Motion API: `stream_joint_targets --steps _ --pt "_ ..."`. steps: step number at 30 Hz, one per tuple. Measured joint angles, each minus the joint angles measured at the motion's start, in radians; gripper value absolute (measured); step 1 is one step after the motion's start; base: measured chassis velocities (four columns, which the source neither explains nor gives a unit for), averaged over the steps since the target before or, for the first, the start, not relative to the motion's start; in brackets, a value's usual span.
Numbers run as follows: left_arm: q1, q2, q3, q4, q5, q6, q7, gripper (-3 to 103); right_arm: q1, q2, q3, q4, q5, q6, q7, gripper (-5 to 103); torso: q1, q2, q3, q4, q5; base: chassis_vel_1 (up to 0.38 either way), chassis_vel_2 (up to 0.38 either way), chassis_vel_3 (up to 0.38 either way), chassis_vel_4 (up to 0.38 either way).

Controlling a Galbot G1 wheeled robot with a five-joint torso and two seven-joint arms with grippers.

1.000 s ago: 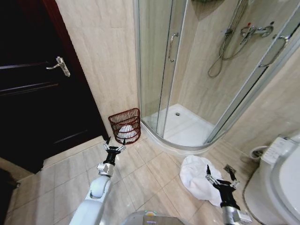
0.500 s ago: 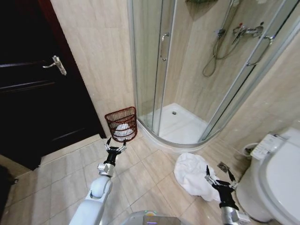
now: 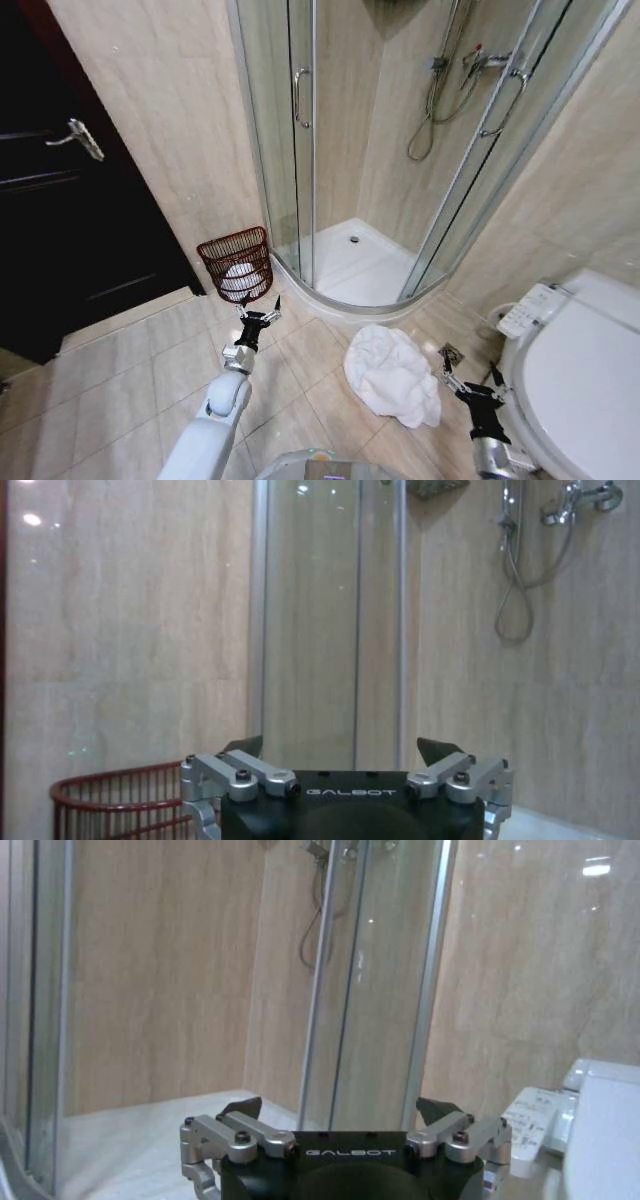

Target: Discard the used towel into the hamper.

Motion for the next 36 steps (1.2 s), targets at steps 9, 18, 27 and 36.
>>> stream_joint_targets --steps 9,18,27,36 --pt "0.010 0.003 -0.007 0.003 0.007 0.000 -0.003 100 0.011 -0.007 0.000 -0.003 -0.001 -0.026 -0.017 100 0.000 0.000 0.000 -0.0007 0.0000 0.015 0.020 -0.075 -0.008" --pt "0.017 0.008 -0.010 0.002 0.008 -0.009 -0.004 100 -0.002 0.006 0.001 0.019 -0.005 -0.023 -0.017 100 0.000 0.000 0.000 -0.0004 -0.0001 -0.014 0.017 0.040 -0.031" --pt "0.035 0.007 -0.024 -0.032 0.003 -0.015 -0.004 100 -0.016 0.020 -0.003 0.035 -0.018 -0.012 -0.016 100 0.000 0.000 0.000 -0.0004 0.0000 -0.046 0.045 0.050 -0.052" --pt "0.045 0.000 -0.036 -0.053 -0.001 -0.013 -0.004 100 -0.013 0.022 -0.006 0.044 -0.019 -0.016 -0.016 100 0.000 0.000 0.000 -0.0005 0.0000 -0.063 0.049 0.062 -0.054"
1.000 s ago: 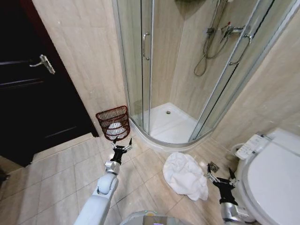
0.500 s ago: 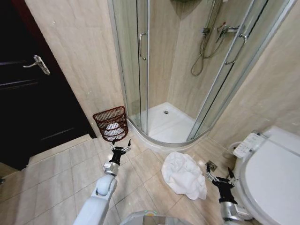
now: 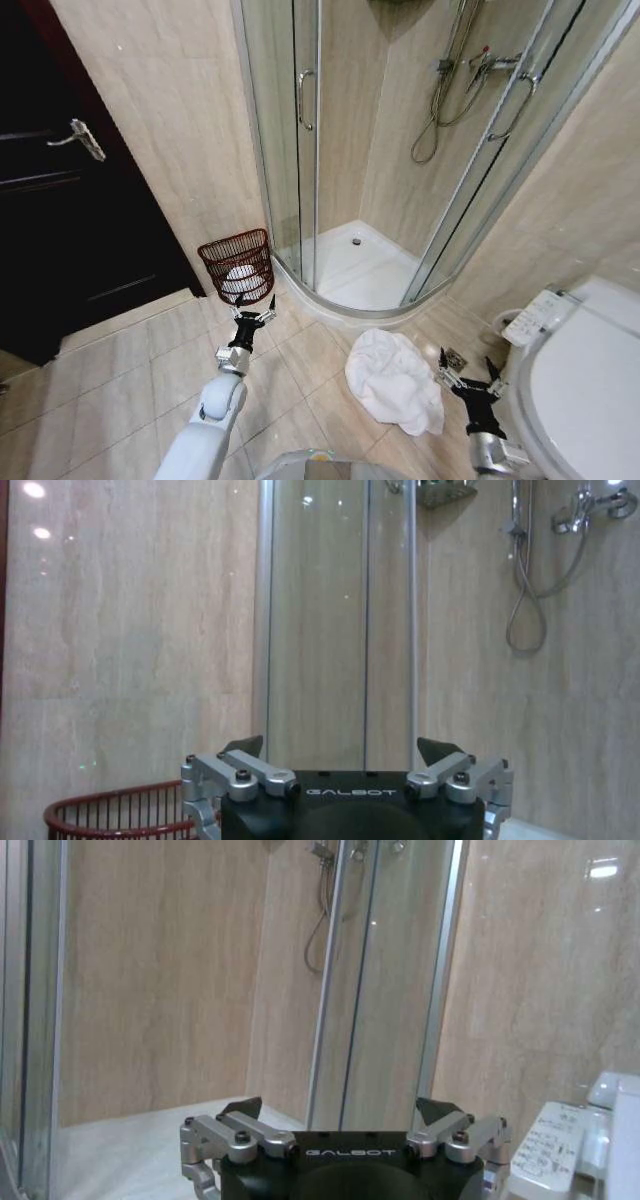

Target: Discard the used towel into the hamper.

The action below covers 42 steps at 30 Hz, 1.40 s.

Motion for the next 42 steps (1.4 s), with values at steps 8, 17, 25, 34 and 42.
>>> stream_joint_targets --steps 8,17,25,34,42 --pt "0.000 -0.004 0.002 -0.011 0.009 0.020 -0.005 100 0.002 -0.013 0.004 -0.013 0.019 -0.001 0.002 100 0.000 0.000 0.000 0.0000 0.0000 -0.070 0.056 0.051 -0.059" --pt "-0.001 -0.007 0.003 -0.039 -0.008 0.040 -0.006 100 0.009 -0.011 0.002 -0.031 0.020 0.026 0.022 100 0.001 0.001 0.001 0.0000 0.0000 -0.066 0.064 0.068 -0.052" --pt "0.007 -0.005 0.005 -0.052 0.000 0.053 0.002 100 0.011 -0.010 0.010 -0.029 0.017 0.057 0.033 100 0.014 0.033 0.018 -0.0001 0.0000 -0.004 0.004 0.008 -0.002" --pt "0.007 0.002 0.003 -0.055 0.001 0.064 0.015 100 0.002 0.000 0.007 0.000 0.015 0.053 0.034 100 0.032 0.075 0.042 -0.0001 0.0000 0.000 0.000 0.000 0.000" --pt "0.005 -0.003 0.003 -0.056 -0.002 0.072 0.017 100 0.002 0.023 -0.005 0.040 0.008 0.036 0.032 100 0.049 0.115 0.066 -0.0001 0.0000 0.000 0.000 0.000 0.000"
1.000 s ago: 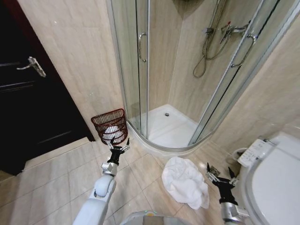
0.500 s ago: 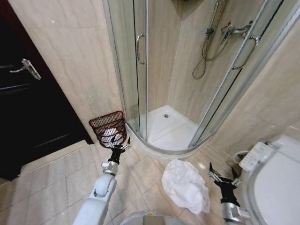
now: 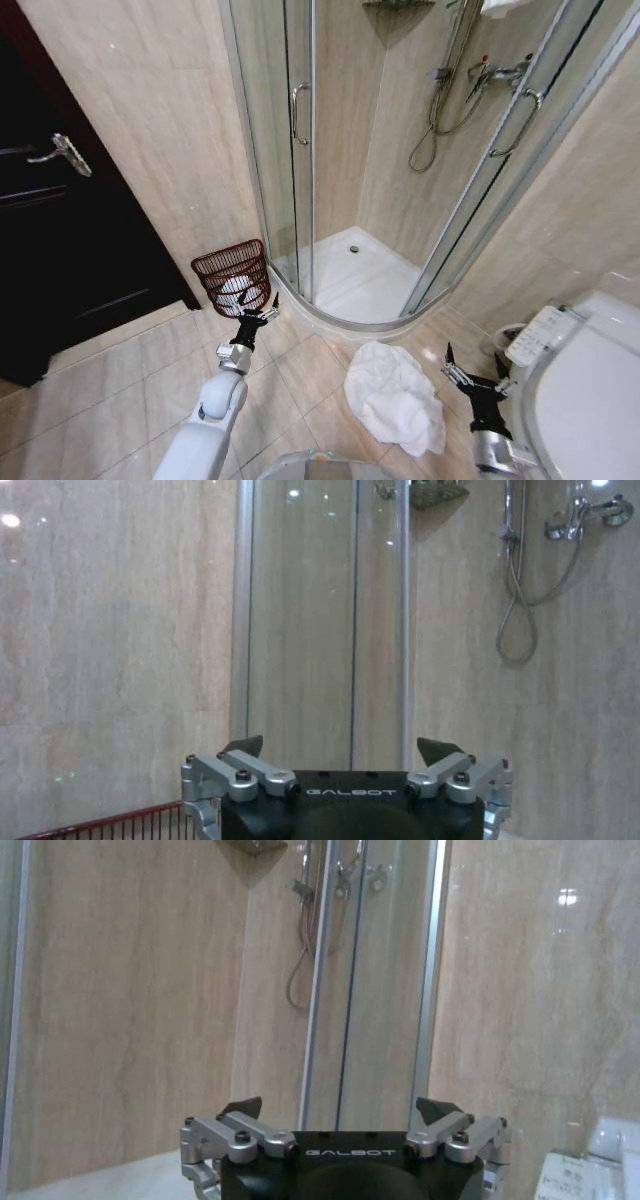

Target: Discard the used towel into the hamper.

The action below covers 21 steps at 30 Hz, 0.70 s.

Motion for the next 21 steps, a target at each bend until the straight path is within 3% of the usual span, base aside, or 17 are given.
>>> stream_joint_targets --steps 21 --pt "-0.009 0.008 -0.014 0.007 -0.021 -0.001 0.021 100 -0.001 0.008 -0.023 0.032 -0.040 -0.017 -0.022 100 0.042 0.096 0.055 0.0000 0.0000 0.000 0.000 0.000 0.000"
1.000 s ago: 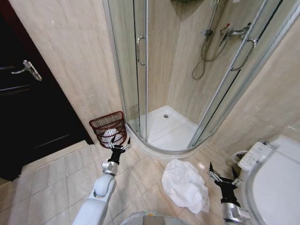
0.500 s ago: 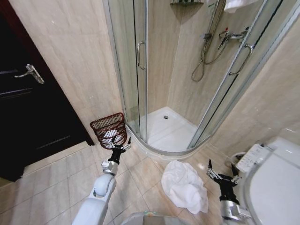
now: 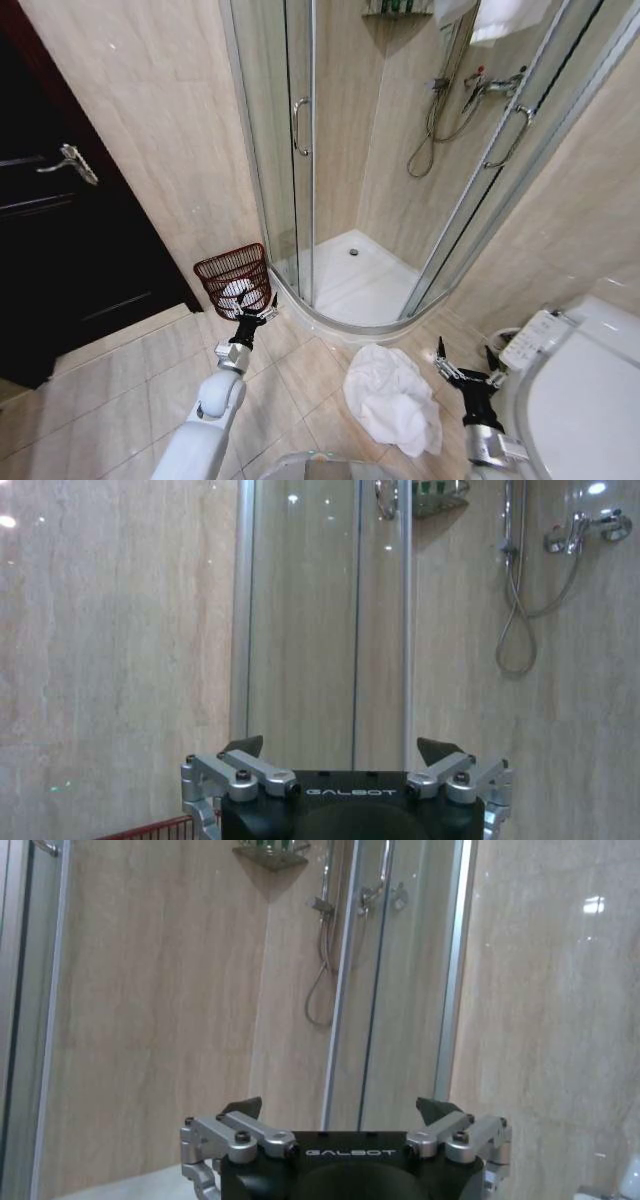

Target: Discard the used towel into the hamper.

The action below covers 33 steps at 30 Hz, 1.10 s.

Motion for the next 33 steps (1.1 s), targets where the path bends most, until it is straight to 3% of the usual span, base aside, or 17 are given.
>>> stream_joint_targets --steps 33 --pt "-0.001 0.000 0.001 -0.039 0.003 0.013 0.003 100 -0.017 -0.001 0.017 0.029 0.024 -0.002 0.012 100 0.068 0.153 0.085 0.0000 0.0000 0.000 0.000 0.000 0.000"
